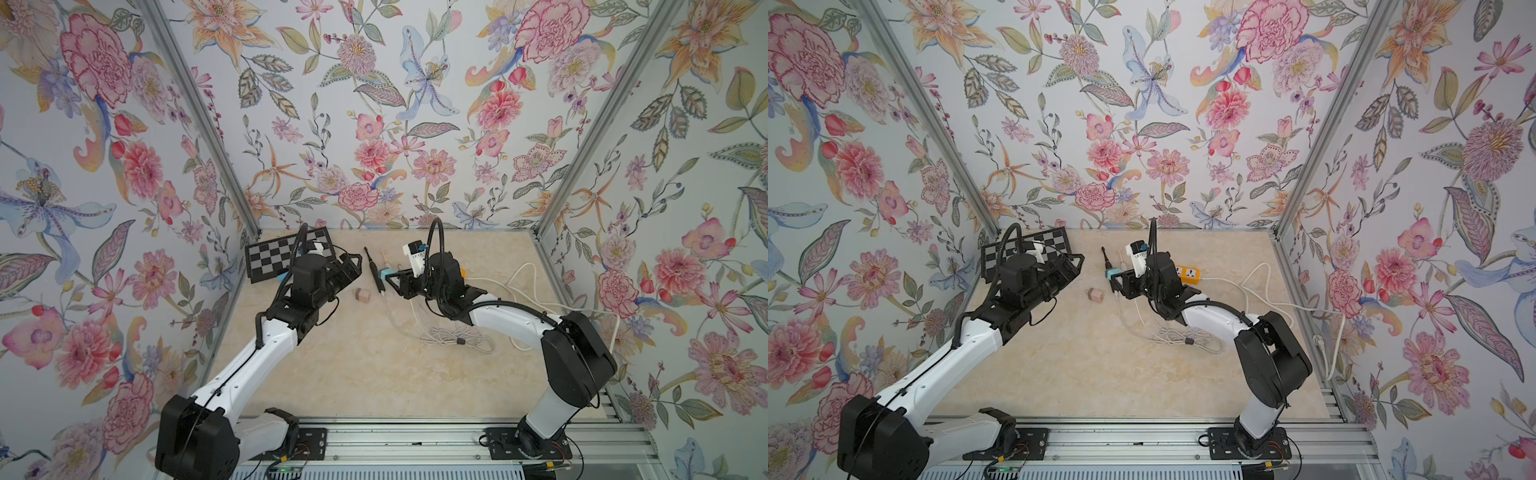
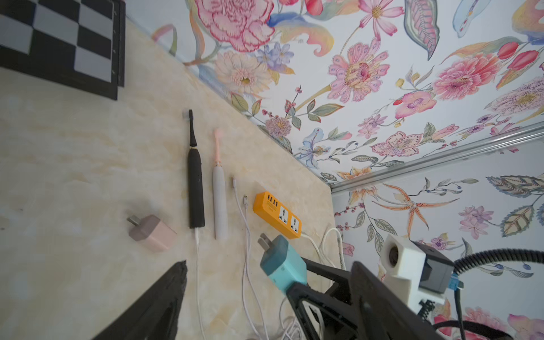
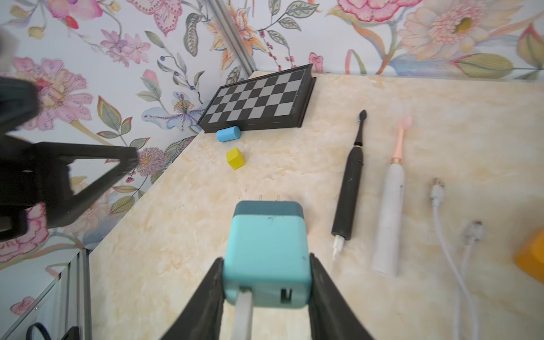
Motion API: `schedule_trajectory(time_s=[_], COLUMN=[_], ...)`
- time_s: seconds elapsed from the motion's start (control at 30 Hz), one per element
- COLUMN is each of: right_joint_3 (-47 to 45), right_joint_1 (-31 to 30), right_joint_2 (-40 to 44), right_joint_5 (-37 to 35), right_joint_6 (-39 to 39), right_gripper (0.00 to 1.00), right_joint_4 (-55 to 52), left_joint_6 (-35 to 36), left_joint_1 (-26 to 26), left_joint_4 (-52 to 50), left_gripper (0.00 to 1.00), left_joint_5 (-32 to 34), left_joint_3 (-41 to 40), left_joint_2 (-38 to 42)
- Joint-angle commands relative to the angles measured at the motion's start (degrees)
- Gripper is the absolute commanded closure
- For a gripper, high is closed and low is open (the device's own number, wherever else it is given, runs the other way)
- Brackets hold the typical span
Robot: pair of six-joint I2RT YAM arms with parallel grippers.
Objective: Charge the electric toothbrush
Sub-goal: Pick up the plug from the center of the board, then insert the plug into the socket.
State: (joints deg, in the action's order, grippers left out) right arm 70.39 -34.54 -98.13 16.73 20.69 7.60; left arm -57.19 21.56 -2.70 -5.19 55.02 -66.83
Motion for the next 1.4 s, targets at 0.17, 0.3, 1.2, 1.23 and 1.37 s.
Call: schedule_trajectory(time_s=[0.17,0.3,1.2,1.23,1.37], right_joint_3=[23.05,34.14,58.94,59.03,59.79], right_joint_1=[15.18,18.45,21.54,21.54,21.36], right_joint_2=[-9.45,-16.11,-36.77,-36.88,-37.87], right_joint_5=[-2.37,-8.69,-13.00,-13.33,-14.11], right_joint_6=[-2.49,-6.08,-4.92,-4.82,-4.53], right_gripper=[0.83,0.82,0.80,0.80,0.80], right_joint_4=[-48.78,-60.82,-76.48,-76.66,-77.57], left_joint_6=[40.17,50.11,54.06,54.19,54.56], left_joint_1=[-0.47,-0.43,-0.38,-0.38,-0.38], left_joint_4=[-9.55,-8.56,-3.28,-3.20,-2.84], left_gripper=[0.12,0.22,0.01,0.01,0.01], left_joint_5=[6.18,-4.37,-10.93,-10.98,-11.24], left_joint_3=[-0.64,-2.72,-15.03,-15.08,-15.36], left_joint_2=[9.02,11.23,18.78,18.75,18.88])
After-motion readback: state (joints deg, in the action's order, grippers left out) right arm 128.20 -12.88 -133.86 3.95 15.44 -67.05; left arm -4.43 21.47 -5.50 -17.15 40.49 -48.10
